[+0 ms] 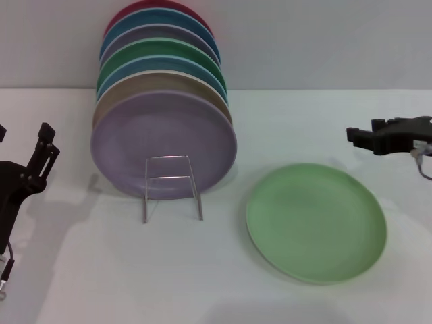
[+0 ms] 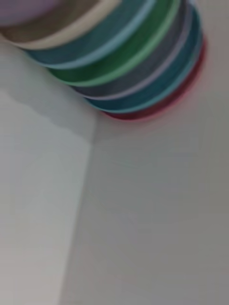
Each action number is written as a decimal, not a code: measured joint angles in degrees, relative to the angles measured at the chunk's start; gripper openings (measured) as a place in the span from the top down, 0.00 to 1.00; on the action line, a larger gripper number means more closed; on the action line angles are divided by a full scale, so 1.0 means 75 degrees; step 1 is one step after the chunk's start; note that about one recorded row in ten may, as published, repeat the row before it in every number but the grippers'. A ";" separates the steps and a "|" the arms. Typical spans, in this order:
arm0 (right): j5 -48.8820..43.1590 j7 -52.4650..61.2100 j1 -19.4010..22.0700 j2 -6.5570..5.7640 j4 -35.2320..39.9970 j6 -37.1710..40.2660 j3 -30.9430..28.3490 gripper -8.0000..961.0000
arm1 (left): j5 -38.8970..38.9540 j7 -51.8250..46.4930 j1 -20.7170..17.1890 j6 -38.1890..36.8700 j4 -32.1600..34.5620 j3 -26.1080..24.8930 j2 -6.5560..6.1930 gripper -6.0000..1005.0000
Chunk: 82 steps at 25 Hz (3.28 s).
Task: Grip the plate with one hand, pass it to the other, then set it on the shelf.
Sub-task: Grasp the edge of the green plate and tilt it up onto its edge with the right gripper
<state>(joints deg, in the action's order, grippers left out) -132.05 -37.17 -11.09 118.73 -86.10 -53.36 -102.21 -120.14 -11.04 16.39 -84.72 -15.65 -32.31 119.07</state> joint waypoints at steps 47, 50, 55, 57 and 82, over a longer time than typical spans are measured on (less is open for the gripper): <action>-0.3036 0.2028 -0.2730 -0.0028 0.2499 -0.3473 -0.1560 0.47 | -0.0001 0.0055 0.0041 -0.0081 0.0071 -0.0004 -0.0045 0.18; -0.3039 0.2026 -0.2745 -0.0034 0.2623 -0.3370 -0.1560 0.47 | 0.0000 0.0055 0.0041 -0.0082 0.0077 -0.0005 -0.0045 0.18; -0.3068 0.1987 -0.2792 -0.0034 0.2816 -0.3315 -0.1546 0.48 | 0.0000 0.0055 0.0041 -0.0080 0.0083 -0.0005 -0.0045 0.18; -0.3101 0.1975 -0.2819 -0.0035 0.2854 -0.3319 -0.1505 0.50 | 0.0000 0.0055 0.0041 -0.0083 0.0083 -0.0004 -0.0045 0.18; -0.3315 0.1682 -0.2823 -0.0031 0.2651 -0.3292 -0.1371 0.90 | 0.0000 0.0055 0.0041 -0.0049 0.0083 -0.0004 -0.0045 0.18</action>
<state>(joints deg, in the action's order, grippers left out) -156.91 -24.56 -32.26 118.50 -66.22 -78.06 -112.49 -120.15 -10.63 16.70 -85.09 -15.03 -32.34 118.74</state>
